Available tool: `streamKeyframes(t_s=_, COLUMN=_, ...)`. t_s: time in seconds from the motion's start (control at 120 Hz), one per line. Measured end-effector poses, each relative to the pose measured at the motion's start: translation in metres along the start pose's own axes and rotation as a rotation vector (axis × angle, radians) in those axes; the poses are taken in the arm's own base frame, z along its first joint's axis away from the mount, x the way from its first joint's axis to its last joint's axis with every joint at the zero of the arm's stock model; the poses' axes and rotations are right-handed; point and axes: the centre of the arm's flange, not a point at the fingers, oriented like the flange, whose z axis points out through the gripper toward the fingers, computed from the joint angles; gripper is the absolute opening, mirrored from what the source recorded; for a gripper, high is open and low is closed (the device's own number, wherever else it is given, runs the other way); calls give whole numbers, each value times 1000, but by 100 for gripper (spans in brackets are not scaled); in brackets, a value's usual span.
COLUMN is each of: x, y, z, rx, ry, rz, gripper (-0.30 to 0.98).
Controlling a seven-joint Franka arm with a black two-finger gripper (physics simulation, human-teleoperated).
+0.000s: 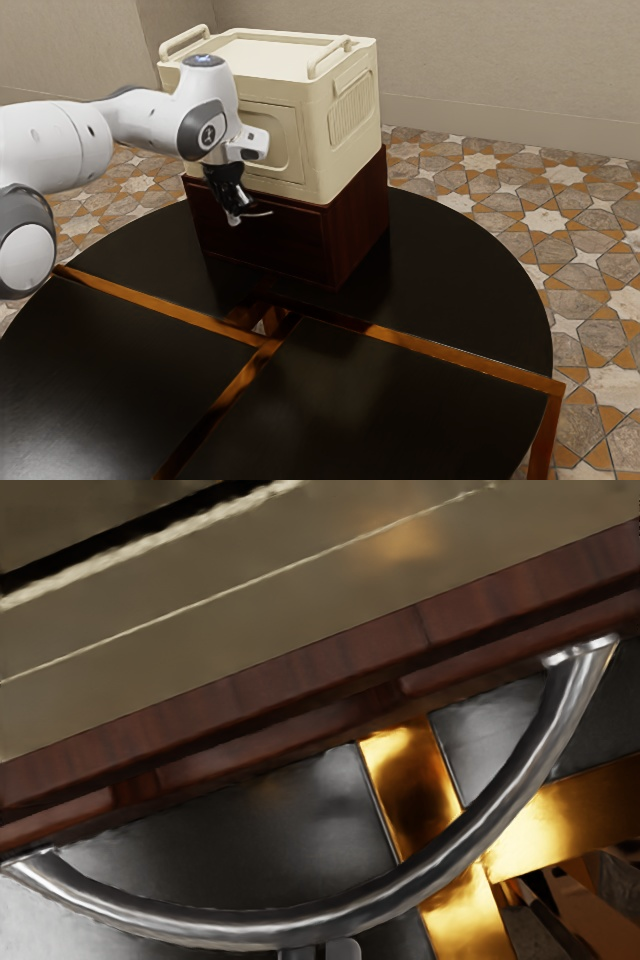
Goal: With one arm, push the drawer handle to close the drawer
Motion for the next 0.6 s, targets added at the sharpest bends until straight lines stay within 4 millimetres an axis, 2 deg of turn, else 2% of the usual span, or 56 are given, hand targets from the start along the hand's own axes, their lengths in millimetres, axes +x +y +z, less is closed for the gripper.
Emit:
streamKeyframes(t_s=0.142, x=3, y=-1, z=1, rx=14, ry=34, rz=42, gripper=-11)
streamKeyframes(t_s=0.233, x=3, y=-3, z=4, rx=24, ry=52, rz=49, gripper=-21)
streamKeyframes(t_s=0.267, x=-1, y=2, z=-2, rx=16, ry=60, rz=30, gripper=-16)
streamKeyframes(t_s=0.3, x=-16, y=23, z=-28, rx=-1, ry=76, rz=21, gripper=-10)
streamKeyframes(t_s=0.333, x=-43, y=44, z=-59, rx=-12, ry=91, rz=12, gripper=-8)
streamKeyframes(t_s=0.375, x=-92, y=75, z=-119, rx=-7, ry=131, rz=1, gripper=1)
streamKeyframes(t_s=0.408, x=-121, y=95, z=-160, rx=0, ry=158, rz=-7, gripper=8)
streamKeyframes(t_s=0.433, x=-138, y=109, z=-181, rx=0, ry=158, rz=-10, gripper=14)
streamKeyframes(t_s=0.467, x=-152, y=130, z=-196, rx=-6, ry=132, rz=-4, gripper=22)
streamKeyframes(t_s=0.533, x=-152, y=220, z=-216, rx=10, ry=65, rz=124, gripper=34)
streamKeyframes(t_s=0.6, x=-148, y=278, z=-227, rx=23, ry=12, rz=208, gripper=43)
